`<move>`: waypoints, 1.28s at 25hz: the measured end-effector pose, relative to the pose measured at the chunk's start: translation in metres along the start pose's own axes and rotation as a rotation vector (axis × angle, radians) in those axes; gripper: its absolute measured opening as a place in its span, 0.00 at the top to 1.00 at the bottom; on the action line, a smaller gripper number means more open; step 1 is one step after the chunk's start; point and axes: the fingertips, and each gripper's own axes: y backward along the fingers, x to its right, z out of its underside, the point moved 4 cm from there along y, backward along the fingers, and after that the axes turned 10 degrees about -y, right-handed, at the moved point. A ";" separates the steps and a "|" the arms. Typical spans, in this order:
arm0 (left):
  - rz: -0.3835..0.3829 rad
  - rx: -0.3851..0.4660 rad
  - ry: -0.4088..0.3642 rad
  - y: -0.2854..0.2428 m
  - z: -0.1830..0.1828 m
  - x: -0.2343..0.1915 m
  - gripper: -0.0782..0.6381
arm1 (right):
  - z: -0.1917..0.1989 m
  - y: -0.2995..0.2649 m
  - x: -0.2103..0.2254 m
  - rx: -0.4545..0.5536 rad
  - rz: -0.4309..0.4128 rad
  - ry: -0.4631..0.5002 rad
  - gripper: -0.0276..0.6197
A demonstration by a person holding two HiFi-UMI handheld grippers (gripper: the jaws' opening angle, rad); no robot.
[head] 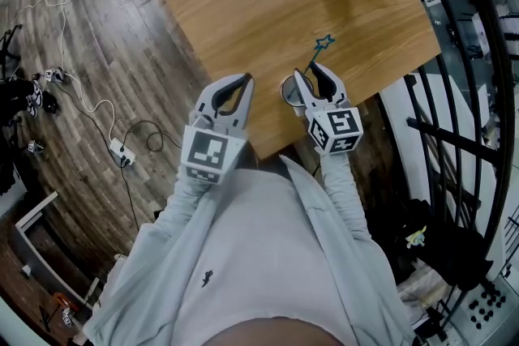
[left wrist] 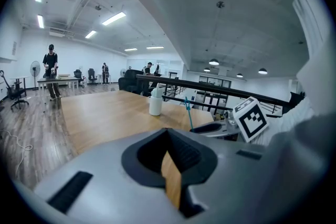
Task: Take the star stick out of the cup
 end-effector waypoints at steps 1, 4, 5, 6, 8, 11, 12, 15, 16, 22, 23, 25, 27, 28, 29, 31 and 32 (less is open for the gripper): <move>-0.001 0.001 0.000 0.001 0.000 0.000 0.86 | 0.000 0.000 -0.001 0.002 0.001 0.001 0.71; 0.000 0.000 0.000 0.002 0.001 0.000 0.86 | 0.001 -0.001 -0.002 0.001 0.005 0.007 0.77; 0.001 -0.001 0.000 0.002 0.001 0.001 0.86 | 0.001 0.000 -0.002 0.000 0.006 0.011 0.79; 0.001 -0.001 0.000 0.003 0.001 0.002 0.86 | 0.002 0.000 -0.002 -0.001 0.008 0.014 0.81; 0.001 -0.002 0.000 0.005 0.000 0.002 0.86 | 0.001 0.002 -0.003 0.002 0.013 0.013 0.85; -0.002 -0.003 0.001 0.004 0.000 0.002 0.86 | 0.000 0.004 -0.001 0.010 0.018 -0.006 0.89; -0.003 -0.003 0.002 0.004 0.000 0.002 0.86 | 0.000 0.004 -0.001 0.012 0.017 -0.011 0.90; -0.002 0.001 0.001 0.002 -0.002 0.002 0.86 | -0.001 0.006 0.000 0.022 0.017 -0.022 0.91; -0.001 0.002 0.000 0.002 -0.002 0.003 0.86 | -0.002 0.007 0.001 0.026 0.018 -0.026 0.91; -0.005 0.010 -0.006 0.001 -0.007 0.003 0.86 | -0.009 0.010 0.000 0.045 0.010 -0.028 0.92; -0.006 0.012 -0.006 0.002 -0.008 0.003 0.86 | -0.010 0.011 -0.001 0.047 0.006 -0.029 0.92; -0.008 0.016 -0.006 0.002 -0.008 0.002 0.86 | -0.012 0.012 -0.003 0.051 0.000 -0.029 0.93; -0.011 0.020 -0.007 0.003 -0.009 0.002 0.86 | -0.014 0.013 -0.004 0.056 -0.005 -0.028 0.93; -0.013 0.022 -0.009 0.003 -0.010 0.001 0.86 | -0.015 0.013 -0.005 0.059 -0.007 -0.027 0.93; -0.014 0.024 -0.010 0.004 -0.010 0.000 0.86 | -0.017 0.014 -0.006 0.063 -0.009 -0.027 0.93; -0.018 0.030 -0.012 0.005 -0.012 -0.002 0.86 | -0.021 0.014 -0.009 0.072 -0.013 -0.025 0.93; -0.019 0.033 -0.012 0.006 -0.013 -0.003 0.86 | -0.022 0.015 -0.011 0.076 -0.015 -0.024 0.93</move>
